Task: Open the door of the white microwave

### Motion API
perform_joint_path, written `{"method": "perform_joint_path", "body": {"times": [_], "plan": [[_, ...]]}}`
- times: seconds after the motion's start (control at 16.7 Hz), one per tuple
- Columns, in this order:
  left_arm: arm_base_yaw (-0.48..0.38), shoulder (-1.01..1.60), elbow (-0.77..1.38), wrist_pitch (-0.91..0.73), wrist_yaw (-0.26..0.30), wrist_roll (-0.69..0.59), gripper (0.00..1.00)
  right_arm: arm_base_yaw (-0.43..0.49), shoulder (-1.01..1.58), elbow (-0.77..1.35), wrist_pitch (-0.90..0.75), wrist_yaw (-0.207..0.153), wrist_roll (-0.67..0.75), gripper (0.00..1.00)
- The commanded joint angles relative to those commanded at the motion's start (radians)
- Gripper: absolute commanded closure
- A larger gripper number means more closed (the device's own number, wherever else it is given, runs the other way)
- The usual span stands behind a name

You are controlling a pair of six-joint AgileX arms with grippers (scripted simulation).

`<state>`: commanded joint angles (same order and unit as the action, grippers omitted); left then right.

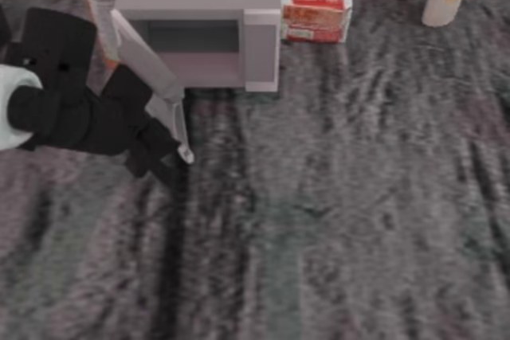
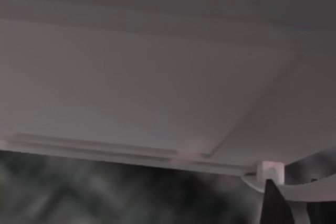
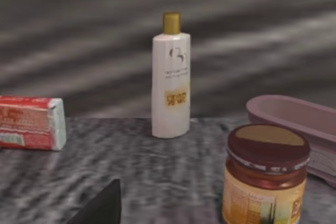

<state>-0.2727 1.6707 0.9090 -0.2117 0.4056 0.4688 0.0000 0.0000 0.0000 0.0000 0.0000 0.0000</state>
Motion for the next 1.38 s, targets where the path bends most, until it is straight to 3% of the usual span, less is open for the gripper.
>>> {"method": "perform_joint_path", "body": {"times": [0.42, 1.38], "plan": [[0.041, -0.002, 0.010, -0.039, 0.047, 0.088, 1.00, 0.000, 0.000, 0.000, 0.000, 0.000, 0.000, 0.00], [0.043, -0.002, 0.010, -0.040, 0.049, 0.090, 1.00, 0.000, 0.000, 0.000, 0.000, 0.000, 0.000, 0.00]]}}
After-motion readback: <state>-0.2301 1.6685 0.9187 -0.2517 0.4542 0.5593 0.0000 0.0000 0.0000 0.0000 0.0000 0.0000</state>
